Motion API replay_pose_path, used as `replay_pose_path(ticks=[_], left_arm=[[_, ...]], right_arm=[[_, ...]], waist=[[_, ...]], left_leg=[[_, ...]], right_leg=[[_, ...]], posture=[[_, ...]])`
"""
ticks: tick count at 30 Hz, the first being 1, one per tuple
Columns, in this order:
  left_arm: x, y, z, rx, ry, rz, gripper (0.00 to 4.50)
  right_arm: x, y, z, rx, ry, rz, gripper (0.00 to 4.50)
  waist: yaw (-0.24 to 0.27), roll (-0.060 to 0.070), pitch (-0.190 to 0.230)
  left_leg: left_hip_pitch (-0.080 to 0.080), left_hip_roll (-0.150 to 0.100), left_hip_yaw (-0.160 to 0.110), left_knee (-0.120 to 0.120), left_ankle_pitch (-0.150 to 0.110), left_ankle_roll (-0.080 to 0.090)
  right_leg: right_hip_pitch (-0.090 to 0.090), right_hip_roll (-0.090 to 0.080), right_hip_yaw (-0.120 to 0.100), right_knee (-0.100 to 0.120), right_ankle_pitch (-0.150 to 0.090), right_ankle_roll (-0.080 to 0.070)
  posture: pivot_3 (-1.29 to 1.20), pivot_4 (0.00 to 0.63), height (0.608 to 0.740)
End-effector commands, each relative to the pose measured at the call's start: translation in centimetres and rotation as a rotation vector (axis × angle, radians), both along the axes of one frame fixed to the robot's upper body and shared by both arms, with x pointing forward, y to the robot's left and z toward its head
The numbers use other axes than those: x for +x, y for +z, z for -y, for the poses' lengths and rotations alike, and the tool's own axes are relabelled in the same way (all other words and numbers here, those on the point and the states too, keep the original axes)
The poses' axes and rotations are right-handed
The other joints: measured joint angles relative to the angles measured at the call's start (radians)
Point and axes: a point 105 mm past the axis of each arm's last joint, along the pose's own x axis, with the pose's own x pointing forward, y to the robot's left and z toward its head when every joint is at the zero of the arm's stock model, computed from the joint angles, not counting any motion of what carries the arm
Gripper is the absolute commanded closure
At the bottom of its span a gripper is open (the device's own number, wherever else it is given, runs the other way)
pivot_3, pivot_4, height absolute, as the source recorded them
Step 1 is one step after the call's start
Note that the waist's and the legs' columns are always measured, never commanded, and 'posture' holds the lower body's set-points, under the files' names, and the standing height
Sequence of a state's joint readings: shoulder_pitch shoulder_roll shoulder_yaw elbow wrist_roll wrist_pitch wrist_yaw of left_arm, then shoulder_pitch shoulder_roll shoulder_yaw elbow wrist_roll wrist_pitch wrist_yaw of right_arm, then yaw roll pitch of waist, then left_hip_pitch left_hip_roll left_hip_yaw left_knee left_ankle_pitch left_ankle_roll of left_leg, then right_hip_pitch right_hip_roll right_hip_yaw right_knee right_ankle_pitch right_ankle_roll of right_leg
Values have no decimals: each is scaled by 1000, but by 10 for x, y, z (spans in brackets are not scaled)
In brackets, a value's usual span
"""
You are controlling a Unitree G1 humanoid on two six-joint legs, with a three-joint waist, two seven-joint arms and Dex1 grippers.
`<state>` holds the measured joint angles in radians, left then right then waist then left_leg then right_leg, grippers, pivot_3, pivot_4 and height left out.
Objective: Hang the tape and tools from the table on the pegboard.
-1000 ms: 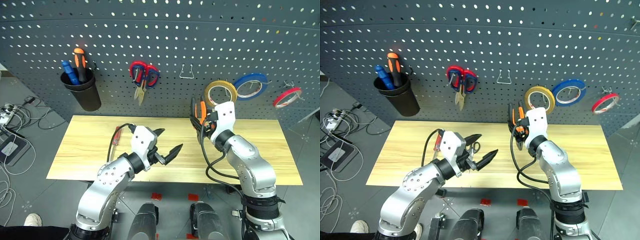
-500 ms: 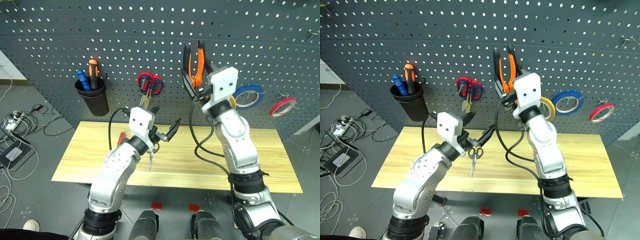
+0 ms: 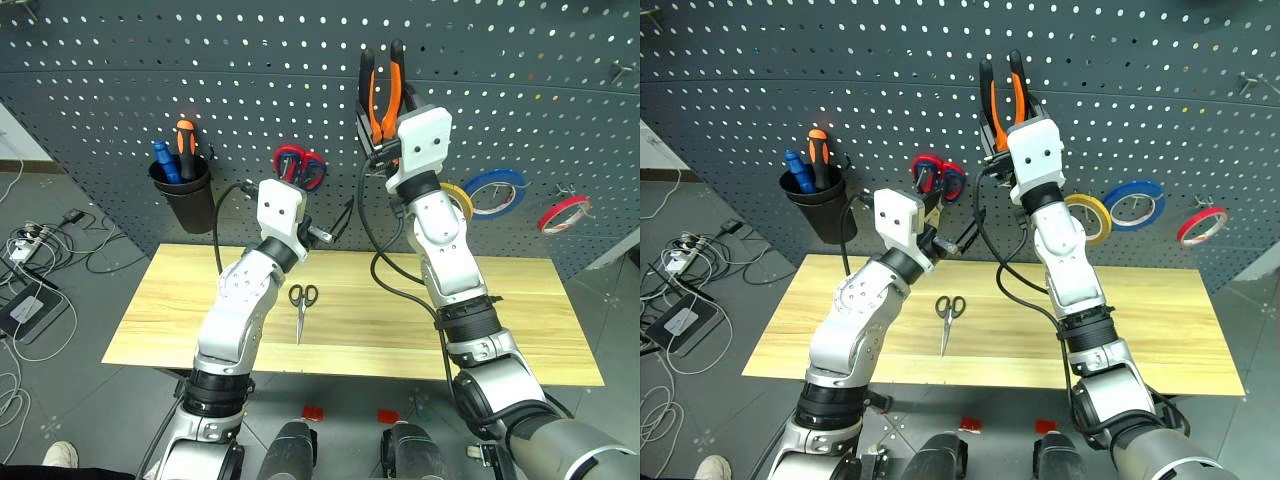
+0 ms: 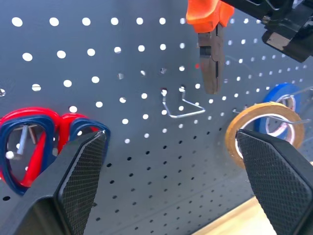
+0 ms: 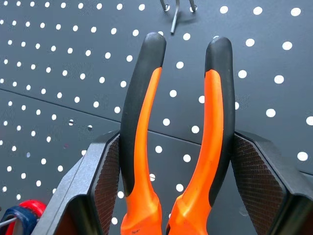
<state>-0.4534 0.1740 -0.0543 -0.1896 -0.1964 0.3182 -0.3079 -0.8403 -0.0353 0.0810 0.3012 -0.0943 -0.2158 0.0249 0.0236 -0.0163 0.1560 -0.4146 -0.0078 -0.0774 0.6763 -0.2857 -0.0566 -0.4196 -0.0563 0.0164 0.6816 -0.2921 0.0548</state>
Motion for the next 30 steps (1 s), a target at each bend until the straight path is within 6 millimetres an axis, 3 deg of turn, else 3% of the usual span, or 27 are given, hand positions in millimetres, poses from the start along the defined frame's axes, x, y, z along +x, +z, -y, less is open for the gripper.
replay_pose_path(ticks=[1, 12, 24, 29, 30], left_arm=[[0, 16, 0, -9, 4, 64, 0], [-5, 15, 5, 12, -24, 43, 0], [-7, 11, 6, 31, -34, 21, 0], [-5, 12, 7, 31, -42, 20, 0], [-5, 12, 8, 30, -45, 20, 0]], right_arm=[[-6, 24, -1, 51, 3, 102, 1453], [17, 28, 3, 93, -57, 114, 1453], [28, -16, 1, 83, -68, 0, 1453], [31, -18, 7, 93, -90, -20, 1453], [32, -17, 9, 95, -93, -19, 1103]], waist=[[0, 0, 0], [0, 1, 3], [0, 2, 14], [0, 3, 20], [0, 2, 21]], left_leg=[[0, 0, 0, 0, 0, 0], [0, 0, 0, 0, 0, 0], [0, 0, 0, 0, 0, 0], [0, 0, -1, 0, 0, 0], [0, 0, -1, 0, 0, 0]], right_leg=[[0, 0, 0, 0, 0, 0], [0, 0, 0, 0, 0, 0], [0, 0, 0, 1, 0, 0], [0, 0, 0, 1, 0, 0], [0, 0, 0, 1, 0, 0]], posture=[[171, 158, 740], [203, 203, 740], [204, 223, 740], [183, 226, 740], [183, 226, 740]])
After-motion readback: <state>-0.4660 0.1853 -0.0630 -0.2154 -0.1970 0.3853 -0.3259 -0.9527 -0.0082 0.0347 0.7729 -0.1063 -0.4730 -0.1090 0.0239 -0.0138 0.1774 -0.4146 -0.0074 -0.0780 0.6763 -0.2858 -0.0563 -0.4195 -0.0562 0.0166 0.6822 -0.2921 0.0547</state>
